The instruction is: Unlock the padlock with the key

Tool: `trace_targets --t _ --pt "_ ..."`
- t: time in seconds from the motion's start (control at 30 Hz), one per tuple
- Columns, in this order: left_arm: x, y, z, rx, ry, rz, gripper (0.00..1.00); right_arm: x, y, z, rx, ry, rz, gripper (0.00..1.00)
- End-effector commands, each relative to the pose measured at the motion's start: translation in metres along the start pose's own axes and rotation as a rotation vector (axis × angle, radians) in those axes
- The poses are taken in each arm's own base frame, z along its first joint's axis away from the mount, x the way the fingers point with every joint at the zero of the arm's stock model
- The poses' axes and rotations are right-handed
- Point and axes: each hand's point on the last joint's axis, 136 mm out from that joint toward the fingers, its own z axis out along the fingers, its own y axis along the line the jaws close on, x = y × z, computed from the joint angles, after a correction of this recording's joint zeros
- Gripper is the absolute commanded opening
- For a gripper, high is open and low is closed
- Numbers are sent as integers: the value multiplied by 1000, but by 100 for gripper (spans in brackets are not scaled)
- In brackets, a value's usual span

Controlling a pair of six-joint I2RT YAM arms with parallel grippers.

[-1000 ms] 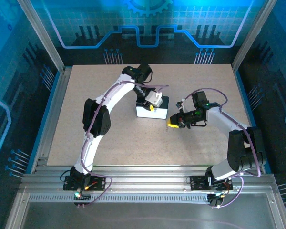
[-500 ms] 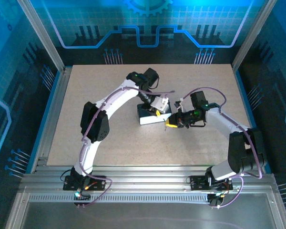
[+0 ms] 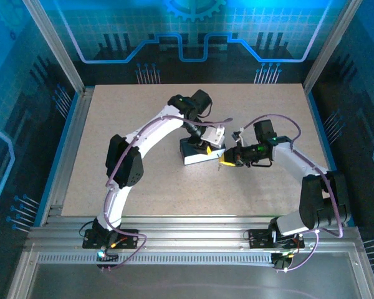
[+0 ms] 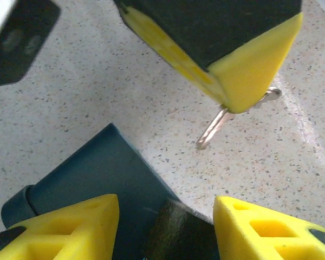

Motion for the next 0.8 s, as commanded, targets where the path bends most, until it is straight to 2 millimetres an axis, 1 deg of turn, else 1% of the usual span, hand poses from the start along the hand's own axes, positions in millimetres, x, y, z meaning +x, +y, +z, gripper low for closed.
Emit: trace_targets --t 0.0,0.07,0.27,0.33,0.4,0.47,0.6,0.77 --pt "8 0 -4 11 20 -16 53 1 -3 -1 -2 -2 3 1" --pt "8 2 -9 2 13 -11 55 2 -4 1 1 2 5 1" --pt "2 10 -38 -41 -24 19 59 3 -4 5 18 17 4 1" --pt "6 14 -46 -60 -25 33 60 3 -4 8 22 23 3 1" --pt "15 19 -51 -74 -11 49 61 3 -3 11 23 30 2 1" --pt "24 20 -52 -64 4 56 61 3 -3 13 27 37 1 1" --pt "34 22 -46 -47 21 77 61 2 -3 16 33 44 0 1" --pt "38 25 -34 -20 -2 85 62 4 -5 19 44 62 6 1"
